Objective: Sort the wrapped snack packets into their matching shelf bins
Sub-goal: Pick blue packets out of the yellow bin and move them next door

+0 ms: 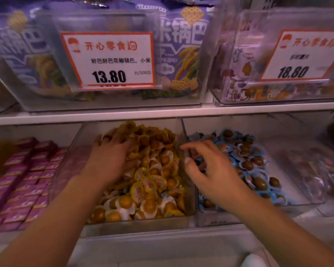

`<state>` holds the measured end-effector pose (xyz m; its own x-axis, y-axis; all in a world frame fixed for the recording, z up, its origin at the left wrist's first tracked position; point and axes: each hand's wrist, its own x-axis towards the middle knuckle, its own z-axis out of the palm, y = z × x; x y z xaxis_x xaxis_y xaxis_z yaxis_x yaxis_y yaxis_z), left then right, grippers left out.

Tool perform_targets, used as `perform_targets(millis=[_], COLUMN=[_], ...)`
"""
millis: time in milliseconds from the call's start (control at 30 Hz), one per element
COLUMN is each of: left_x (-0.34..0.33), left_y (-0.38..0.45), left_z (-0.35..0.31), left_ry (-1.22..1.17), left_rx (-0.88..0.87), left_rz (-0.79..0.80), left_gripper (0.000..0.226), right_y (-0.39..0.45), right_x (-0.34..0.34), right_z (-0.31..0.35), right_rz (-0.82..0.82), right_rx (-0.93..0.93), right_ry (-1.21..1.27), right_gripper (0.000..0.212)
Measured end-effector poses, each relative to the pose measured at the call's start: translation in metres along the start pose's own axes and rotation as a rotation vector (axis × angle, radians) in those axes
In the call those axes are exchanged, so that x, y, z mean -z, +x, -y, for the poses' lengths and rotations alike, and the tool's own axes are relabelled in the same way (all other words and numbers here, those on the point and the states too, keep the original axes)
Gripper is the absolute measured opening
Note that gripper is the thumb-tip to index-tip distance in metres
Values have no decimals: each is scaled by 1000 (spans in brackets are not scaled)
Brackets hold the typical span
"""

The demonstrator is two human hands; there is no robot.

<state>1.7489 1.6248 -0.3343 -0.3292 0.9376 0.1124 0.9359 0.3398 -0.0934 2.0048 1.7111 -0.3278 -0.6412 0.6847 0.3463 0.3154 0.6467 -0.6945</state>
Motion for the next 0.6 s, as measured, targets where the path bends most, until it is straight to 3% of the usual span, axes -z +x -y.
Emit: perform_targets(millis=[100,200,300,400,600], left_x=[11,16,5,-8,-4], left_y=[-11,-33,-41,-32,-25], left_z=[1,-23,-45,-41,-9], left_ry=[-186,-353,-461,-350,-73], left_rx=[-31,-288,-506,-538,-431], left_rz=[-75,-167,209,373,258], left_gripper=[75,65,42,42,36], right_y=[0,0,1,-1,-1], right_x=[-3,-6,-9,-8,-6], right_z=[-1,0,1,2,5], right_rz=[-18,-51,-77,-70,-35], right_rx=[24,32,37,23,11], right_ry=[-20,-24,-36,-36,-51], right_gripper=[39,35,34,35,34])
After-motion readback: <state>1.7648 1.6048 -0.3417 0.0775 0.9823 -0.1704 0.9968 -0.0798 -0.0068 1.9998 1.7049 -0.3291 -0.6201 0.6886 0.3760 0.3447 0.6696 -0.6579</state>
